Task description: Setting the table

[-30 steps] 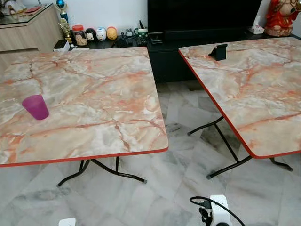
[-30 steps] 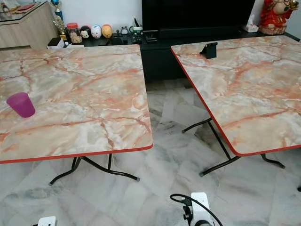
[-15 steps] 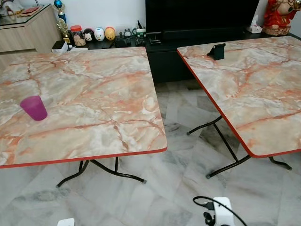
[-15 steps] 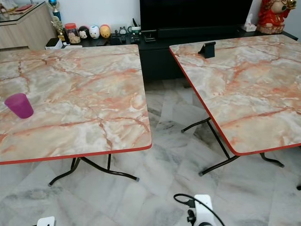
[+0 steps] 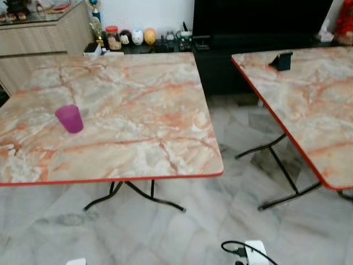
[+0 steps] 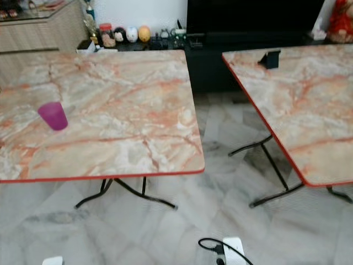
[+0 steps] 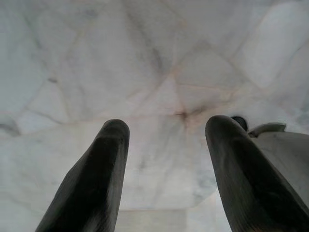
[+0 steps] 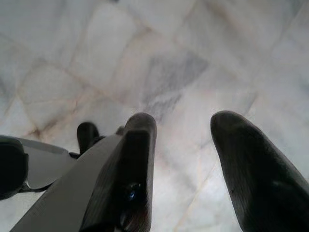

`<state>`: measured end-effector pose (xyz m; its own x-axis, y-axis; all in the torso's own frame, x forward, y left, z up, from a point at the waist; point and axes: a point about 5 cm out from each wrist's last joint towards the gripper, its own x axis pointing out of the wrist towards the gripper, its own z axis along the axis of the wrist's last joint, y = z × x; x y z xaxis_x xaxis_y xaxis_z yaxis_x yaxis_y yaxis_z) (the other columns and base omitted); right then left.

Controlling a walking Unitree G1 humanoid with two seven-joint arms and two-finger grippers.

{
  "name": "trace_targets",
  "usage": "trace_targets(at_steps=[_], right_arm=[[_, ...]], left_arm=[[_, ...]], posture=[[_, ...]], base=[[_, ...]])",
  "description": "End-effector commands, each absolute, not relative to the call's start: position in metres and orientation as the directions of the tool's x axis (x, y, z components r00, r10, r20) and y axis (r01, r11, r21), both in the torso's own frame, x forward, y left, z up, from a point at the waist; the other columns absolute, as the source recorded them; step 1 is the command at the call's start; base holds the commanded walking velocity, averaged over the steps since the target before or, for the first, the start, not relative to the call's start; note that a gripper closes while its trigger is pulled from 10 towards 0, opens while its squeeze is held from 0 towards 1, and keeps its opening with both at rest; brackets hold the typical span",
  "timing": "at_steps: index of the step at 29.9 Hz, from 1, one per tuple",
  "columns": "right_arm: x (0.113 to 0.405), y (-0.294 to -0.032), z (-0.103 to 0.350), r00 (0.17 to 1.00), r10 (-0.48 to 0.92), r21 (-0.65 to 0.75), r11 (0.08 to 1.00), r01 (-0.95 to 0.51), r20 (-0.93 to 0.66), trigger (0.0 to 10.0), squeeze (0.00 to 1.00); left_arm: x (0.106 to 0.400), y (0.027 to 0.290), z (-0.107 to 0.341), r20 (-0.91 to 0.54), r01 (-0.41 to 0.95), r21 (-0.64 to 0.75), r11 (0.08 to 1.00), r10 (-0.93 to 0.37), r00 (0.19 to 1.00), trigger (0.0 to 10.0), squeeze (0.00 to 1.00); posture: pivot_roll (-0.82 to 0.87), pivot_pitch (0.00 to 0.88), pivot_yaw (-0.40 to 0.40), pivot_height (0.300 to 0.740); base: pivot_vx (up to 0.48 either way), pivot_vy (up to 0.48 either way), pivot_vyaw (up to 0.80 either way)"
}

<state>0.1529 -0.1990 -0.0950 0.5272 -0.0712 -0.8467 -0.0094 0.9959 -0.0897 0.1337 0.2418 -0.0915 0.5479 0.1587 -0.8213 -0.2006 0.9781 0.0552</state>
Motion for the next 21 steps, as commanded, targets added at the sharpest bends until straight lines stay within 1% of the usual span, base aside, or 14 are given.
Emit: trace_targets(at_steps=[1,5,8,14,21], right_arm=[[0.1503,-0.1936,-0.0970,0.514,-0.062,-0.071,0.997,0.003,-0.856,10.0,0.00],[0.1483,-0.1925,-0.0981,0.505,-0.061,-0.059,0.998,0.021,-0.861,10.0,0.00],[0.1535,-0.1935,-0.0959,0.518,-0.060,-0.056,0.998,0.023,-0.853,10.0,0.00],[0.1544,-0.1932,-0.0956,0.520,-0.056,-0.047,0.998,0.031,-0.852,10.0,0.00],[0.1550,-0.1929,-0.0954,0.522,-0.051,-0.042,0.999,0.029,-0.851,10.0,0.00]], left_arm=[[0.1315,0.2449,-0.0913,-0.822,-0.203,0.063,0.977,0.166,0.544,10.0,0.00],[0.1321,0.2450,-0.0911,-0.821,-0.204,0.063,0.977,0.167,0.546,10.0,0.00],[0.1323,0.2451,-0.0910,-0.821,-0.207,0.064,0.976,0.169,0.545,10.0,0.00],[0.1325,0.2451,-0.0910,-0.821,-0.210,0.067,0.975,0.173,0.544,10.0,0.00],[0.1328,0.2452,-0.0909,-0.820,-0.207,0.074,0.976,0.177,0.545,10.0,0.00]], posture=[[-0.07,0.000,0.060,0.707],[-0.07,0.000,0.059,0.707],[-0.07,0.000,0.057,0.707],[-0.07,0.000,0.057,0.707],[-0.07,0.000,0.056,0.707]], base=[[0.000,0.364,0.00],[0.000,0.359,0.00],[0.000,0.352,0.00],[0.000,0.329,0.00],[0.000,0.000,0.00]])
